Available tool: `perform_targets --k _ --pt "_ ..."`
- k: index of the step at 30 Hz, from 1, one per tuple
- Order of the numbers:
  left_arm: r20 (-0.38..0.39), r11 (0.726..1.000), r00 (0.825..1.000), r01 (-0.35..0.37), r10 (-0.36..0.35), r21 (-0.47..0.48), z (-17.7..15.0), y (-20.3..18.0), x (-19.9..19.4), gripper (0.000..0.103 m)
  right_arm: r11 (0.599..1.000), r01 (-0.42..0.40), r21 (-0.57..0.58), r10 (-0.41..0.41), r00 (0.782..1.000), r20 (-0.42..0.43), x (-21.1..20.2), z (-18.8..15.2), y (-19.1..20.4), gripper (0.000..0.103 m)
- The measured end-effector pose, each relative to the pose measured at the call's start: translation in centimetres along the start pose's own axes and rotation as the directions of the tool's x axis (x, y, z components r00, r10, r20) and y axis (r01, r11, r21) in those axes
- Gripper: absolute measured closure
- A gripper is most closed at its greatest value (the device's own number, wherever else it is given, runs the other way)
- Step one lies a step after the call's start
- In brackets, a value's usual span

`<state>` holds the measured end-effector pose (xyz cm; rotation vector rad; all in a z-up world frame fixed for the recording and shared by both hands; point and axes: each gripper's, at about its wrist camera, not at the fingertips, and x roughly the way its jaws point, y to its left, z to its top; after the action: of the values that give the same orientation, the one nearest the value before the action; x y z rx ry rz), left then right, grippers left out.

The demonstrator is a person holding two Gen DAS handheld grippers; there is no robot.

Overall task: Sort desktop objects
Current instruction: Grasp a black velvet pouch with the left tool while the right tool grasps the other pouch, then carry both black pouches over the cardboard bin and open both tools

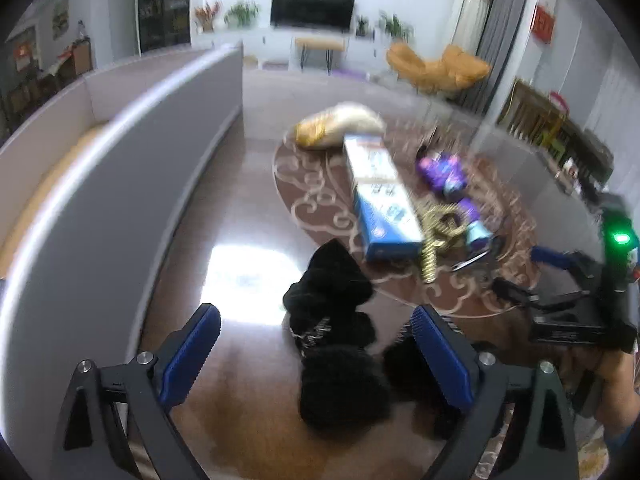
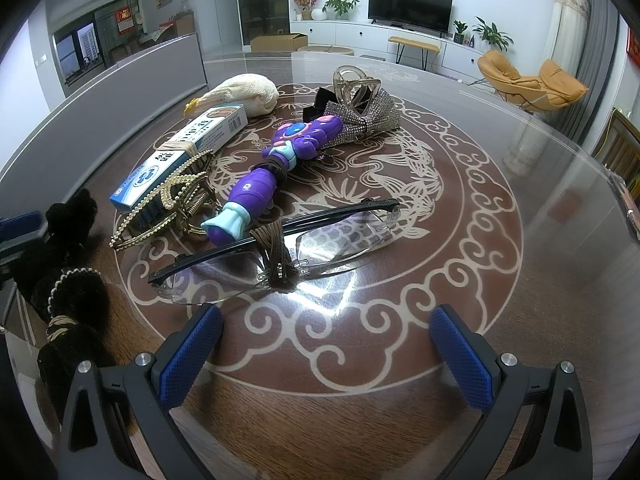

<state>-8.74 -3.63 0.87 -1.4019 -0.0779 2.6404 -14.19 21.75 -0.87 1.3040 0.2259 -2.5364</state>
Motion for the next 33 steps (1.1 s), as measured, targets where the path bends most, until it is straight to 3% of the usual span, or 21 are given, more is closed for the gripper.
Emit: perform_targets --k 1,3,5,6,9,13,16,20,22,23,25,26,30,33 --pt "-0.026 1.000 1.000 0.002 -0.002 0.007 -0.3 0.2 0.3 0.006 1.000 0.000 0.000 0.000 1.000 0.000 0.0 0.0 0.0 0.000" --pt "-0.034 1.000 0.999 -0.001 0.002 0.018 -0.8 0.1 1.1 0.018 1.000 0.000 0.000 0.000 1.000 0.000 0.0 0.0 0.0 0.000" --pt "0.013 0.999 1.000 -0.022 0.022 0.042 -1.3 0.0 0.7 0.052 1.000 -0.001 0.001 0.001 1.000 0.000 0.0 0.0 0.0 0.000" --pt "0.021 0.999 0.999 -0.025 0.024 0.044 -1.4 0.1 0.7 0.064 1.000 -0.003 0.002 0.003 1.000 0.001 -0.1 0.0 -0.1 0.000" --pt "0.011 1.000 1.000 0.008 -0.008 0.019 -2.0 0.8 0.0 0.065 0.999 -0.040 0.024 0.040 0.999 0.014 -0.4 -0.1 -0.6 0.000" --pt "0.014 1.000 1.000 0.005 -0.005 0.014 -4.3 0.9 -1.8 0.065 0.979 -0.200 0.051 0.200 0.980 -0.005 -3.2 -1.9 -1.0 0.002" --pt "0.026 1.000 1.000 0.018 -0.017 -0.005 -5.8 0.9 -2.4 0.065 0.942 -0.326 -0.085 0.326 0.945 -0.013 -6.2 -3.1 3.3 0.003" --pt "0.028 0.999 0.999 0.031 -0.030 -0.042 -6.2 1.2 -3.2 0.065 0.910 -0.320 -0.262 0.323 0.946 -0.034 -6.2 -2.4 9.1 0.004" --pt "0.038 0.998 0.999 0.032 -0.030 -0.051 -6.5 1.4 -3.8 0.065 0.898 -0.334 -0.288 0.329 0.942 -0.067 -4.5 -1.8 11.1 0.018" --pt "0.040 0.998 0.999 0.034 -0.032 -0.056 -6.7 1.5 -4.0 0.065 0.887 -0.355 -0.294 0.340 0.935 -0.102 -3.4 -1.6 12.0 0.039" --pt "0.043 0.997 0.998 0.040 -0.037 -0.061 -7.1 1.7 -4.5 0.065 0.878 -0.330 -0.346 0.319 0.943 -0.091 -3.1 -1.4 13.2 0.065" --pt "0.047 0.997 0.998 0.048 -0.045 -0.064 -7.4 1.7 -5.0 0.065 0.879 -0.332 -0.343 0.317 0.943 -0.099 -3.1 -1.4 13.4 0.069" --pt "0.094 0.990 0.991 0.103 -0.094 -0.098 -8.1 2.1 -8.0 0.065 0.896 -0.337 -0.288 0.326 0.941 -0.088 -5.5 -1.7 11.8 0.069" --pt "0.147 0.986 0.982 0.131 -0.114 -0.108 -7.4 2.7 -11.1 0.065 0.899 -0.330 -0.287 0.306 0.943 -0.128 -6.8 -1.4 10.8 0.069"
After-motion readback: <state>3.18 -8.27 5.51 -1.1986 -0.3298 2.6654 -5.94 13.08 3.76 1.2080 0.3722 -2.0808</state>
